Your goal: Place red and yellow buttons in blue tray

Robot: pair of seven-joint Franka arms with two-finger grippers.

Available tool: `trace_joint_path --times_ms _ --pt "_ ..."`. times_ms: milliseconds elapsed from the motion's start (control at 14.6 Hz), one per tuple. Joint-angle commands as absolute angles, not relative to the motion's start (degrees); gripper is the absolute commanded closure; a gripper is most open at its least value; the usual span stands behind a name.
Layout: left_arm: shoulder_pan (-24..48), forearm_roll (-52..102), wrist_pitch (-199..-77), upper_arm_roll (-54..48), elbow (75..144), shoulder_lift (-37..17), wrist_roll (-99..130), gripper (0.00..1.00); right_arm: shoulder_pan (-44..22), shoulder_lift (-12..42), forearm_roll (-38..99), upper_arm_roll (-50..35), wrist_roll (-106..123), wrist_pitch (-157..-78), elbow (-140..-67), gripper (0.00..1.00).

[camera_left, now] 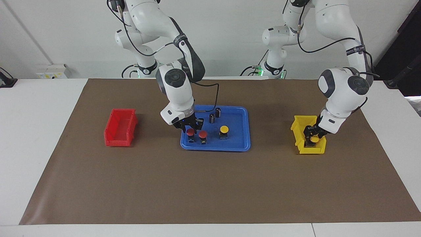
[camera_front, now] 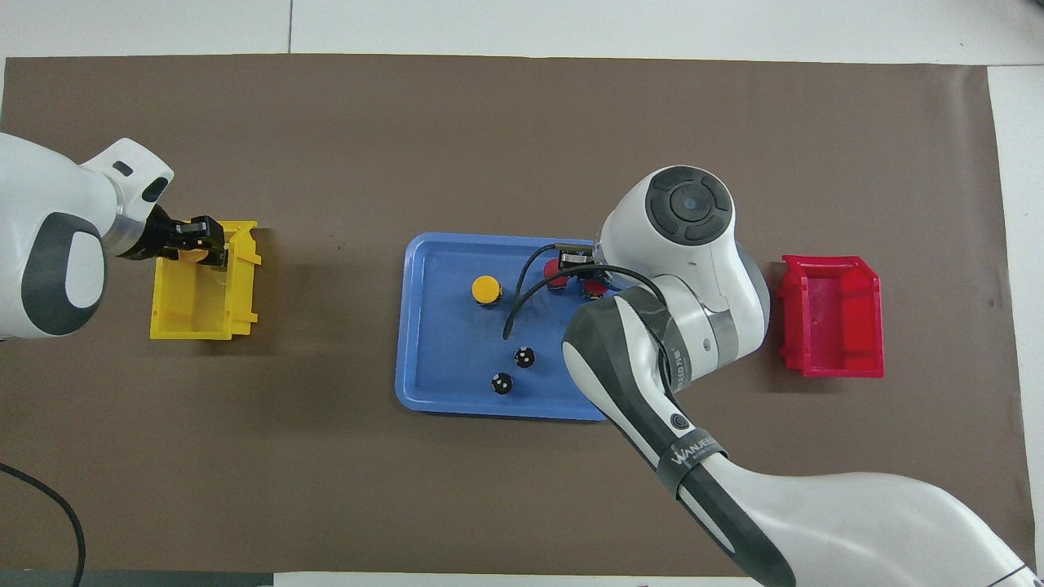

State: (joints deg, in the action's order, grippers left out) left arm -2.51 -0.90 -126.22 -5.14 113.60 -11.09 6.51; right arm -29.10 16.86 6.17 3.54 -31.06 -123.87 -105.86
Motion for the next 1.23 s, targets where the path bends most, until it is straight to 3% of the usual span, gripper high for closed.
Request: trace_joint_path --times_ms 0,274,411,479,548,822,1164 --pt "-3.08 -0.88 -128.93 -5.54 114.96 -10.98 5.98 0.47 -28.74 16.35 6.95 3.52 -31.73 -121.73 -104.24 0.44" --pt "-3.25 -0.88 -128.85 -5.45 114.70 -10.99 5.71 0.84 -26.99 15.65 5.11 4.22 -31.20 -114.37 -98.28 0.40" --pt "-2.99 -0.88 -123.96 -5.45 112.60 -10.55 5.97 0.91 -24.45 14.07 0.55 3.96 -30.59 -109.97 -95.29 0.29" --pt "-2.64 -0.88 -118.44 -5.45 109.98 -9.94 6.06 0.92 -23.22 13.02 -0.08 4.04 -29.37 -107.60 -94.14 0.18" --pt "-2.38 -1.14 -112.30 -5.54 106.38 -9.32 6.15 0.93 -21.46 11.96 -0.17 4.13 -27.01 -104.88 -92.91 0.00" --pt "3.49 -1.14 -100.20 -5.89 97.13 -9.14 10.51 0.93 -13.29 7.93 -0.18 4.13 -18.73 -94.76 -88.24 0.00" --pt "15.18 4.57 -109.05 -6.06 102.11 -8.88 24.40 0.93 -1.88 0.80 -0.53 4.22 -4.53 -85.80 -88.15 0.00"
